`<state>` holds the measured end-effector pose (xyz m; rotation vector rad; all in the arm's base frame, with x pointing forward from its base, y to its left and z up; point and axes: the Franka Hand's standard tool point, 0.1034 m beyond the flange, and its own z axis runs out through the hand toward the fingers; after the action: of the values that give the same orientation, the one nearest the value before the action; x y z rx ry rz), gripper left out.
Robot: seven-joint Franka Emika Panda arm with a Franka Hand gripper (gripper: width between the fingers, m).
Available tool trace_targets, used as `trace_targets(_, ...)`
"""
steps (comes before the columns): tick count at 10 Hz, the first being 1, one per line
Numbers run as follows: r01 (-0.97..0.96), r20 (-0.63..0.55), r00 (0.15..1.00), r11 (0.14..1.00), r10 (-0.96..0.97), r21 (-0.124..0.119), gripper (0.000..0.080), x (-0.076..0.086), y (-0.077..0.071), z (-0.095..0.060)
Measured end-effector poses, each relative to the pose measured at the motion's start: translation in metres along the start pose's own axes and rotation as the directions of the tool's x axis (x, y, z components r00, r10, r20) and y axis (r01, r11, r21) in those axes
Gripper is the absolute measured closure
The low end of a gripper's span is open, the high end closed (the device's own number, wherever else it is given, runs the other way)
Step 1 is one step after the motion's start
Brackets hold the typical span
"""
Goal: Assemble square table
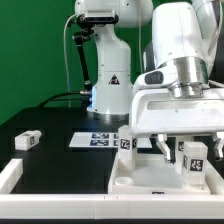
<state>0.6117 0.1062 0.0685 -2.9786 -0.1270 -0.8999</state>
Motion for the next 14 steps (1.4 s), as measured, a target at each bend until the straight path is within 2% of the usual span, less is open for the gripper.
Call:
trace_targets(4, 0.000, 0.000, 1.000, 1.000, 0.000, 0.000, 0.0150, 0.000, 0.000, 0.000)
trace_targets(5, -0.003, 0.023, 1.000, 1.000, 0.003, 0.002, 0.0150, -0.001, 0.001, 0.001)
trace_targets(7, -0.017, 0.120, 0.993, 1.000, 0.014, 0.017, 0.0150, 0.010, 0.002, -0.006)
trace_targets(8, -0.016, 0.123, 0.992, 1.000, 0.014, 0.017, 0.0150, 0.009, 0.002, -0.002)
trace_targets(9, -0.023, 0.211, 0.977, 0.999, 0.017, 0.026, 0.0150, -0.001, 0.002, 0.002)
trace_targets(10, -0.033, 0.293, 0.956, 0.999, 0.021, 0.036, 0.0150, 0.002, 0.005, 0.003)
trace_targets(11, -0.042, 0.323, 0.946, 0.998, 0.027, 0.038, 0.0150, 0.015, 0.009, 0.003)
trace_targets(12, -0.060, 0.405, 0.913, 0.997, 0.037, 0.045, 0.0150, 0.010, 0.008, 0.002)
trace_targets(13, -0.078, 0.484, 0.874, 0.996, 0.043, 0.051, 0.0150, 0.013, 0.008, -0.002)
trace_targets(14, -0.087, 0.470, 0.881, 0.995, 0.055, 0.046, 0.0150, 0.019, 0.009, 0.000)
